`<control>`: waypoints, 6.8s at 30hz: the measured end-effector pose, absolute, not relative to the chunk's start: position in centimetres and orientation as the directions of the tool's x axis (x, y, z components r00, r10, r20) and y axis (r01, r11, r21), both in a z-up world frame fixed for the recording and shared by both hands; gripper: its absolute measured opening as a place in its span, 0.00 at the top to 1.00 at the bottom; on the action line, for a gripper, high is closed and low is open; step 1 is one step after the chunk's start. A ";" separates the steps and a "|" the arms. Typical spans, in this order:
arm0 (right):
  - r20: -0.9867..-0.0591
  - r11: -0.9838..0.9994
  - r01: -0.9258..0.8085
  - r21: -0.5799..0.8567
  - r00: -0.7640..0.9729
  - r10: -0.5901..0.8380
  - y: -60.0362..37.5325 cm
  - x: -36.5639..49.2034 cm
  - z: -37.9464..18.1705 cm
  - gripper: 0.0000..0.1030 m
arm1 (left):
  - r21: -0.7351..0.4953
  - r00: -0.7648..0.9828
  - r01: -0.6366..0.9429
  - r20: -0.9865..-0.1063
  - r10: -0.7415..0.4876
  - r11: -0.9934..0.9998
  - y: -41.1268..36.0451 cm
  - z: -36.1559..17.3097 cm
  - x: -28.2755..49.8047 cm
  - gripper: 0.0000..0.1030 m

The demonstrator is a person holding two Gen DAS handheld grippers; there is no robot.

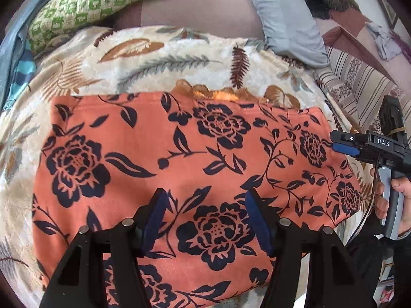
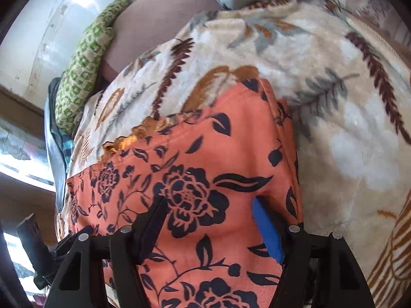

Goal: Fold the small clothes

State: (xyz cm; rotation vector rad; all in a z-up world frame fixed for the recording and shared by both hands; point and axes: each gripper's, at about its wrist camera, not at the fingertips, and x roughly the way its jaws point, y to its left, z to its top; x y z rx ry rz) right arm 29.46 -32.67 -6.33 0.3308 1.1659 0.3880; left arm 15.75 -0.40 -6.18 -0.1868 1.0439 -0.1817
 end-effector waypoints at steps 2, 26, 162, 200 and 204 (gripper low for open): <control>-0.815 0.888 -0.122 0.443 0.358 0.456 -32.9 30.3 -6.0 0.30 | -0.202 0.519 0.018 -0.835 -0.182 0.979 0.6 -6.2 15.2 0.36; -0.829 0.899 -0.088 0.429 0.356 0.431 -32.3 34.2 -6.1 0.24 | -0.144 0.539 -0.100 -0.840 -0.068 0.984 4.9 -6.3 11.2 0.24; -0.702 0.795 -0.466 0.389 0.409 0.583 -9.2 12.3 2.3 0.82 | -0.153 0.611 -0.433 -0.775 0.164 0.889 15.8 0.1 1.4 0.21; -0.529 0.580 -0.376 0.722 0.240 0.814 -15.0 13.7 -7.2 0.26 | -0.308 0.392 -0.372 -0.907 -0.152 0.876 8.9 -7.7 4.9 0.59; -0.518 0.563 -0.382 0.733 0.224 0.826 -14.9 13.6 -7.8 0.26 | -0.124 0.406 -0.311 -0.914 0.013 0.942 6.1 -6.9 5.5 0.59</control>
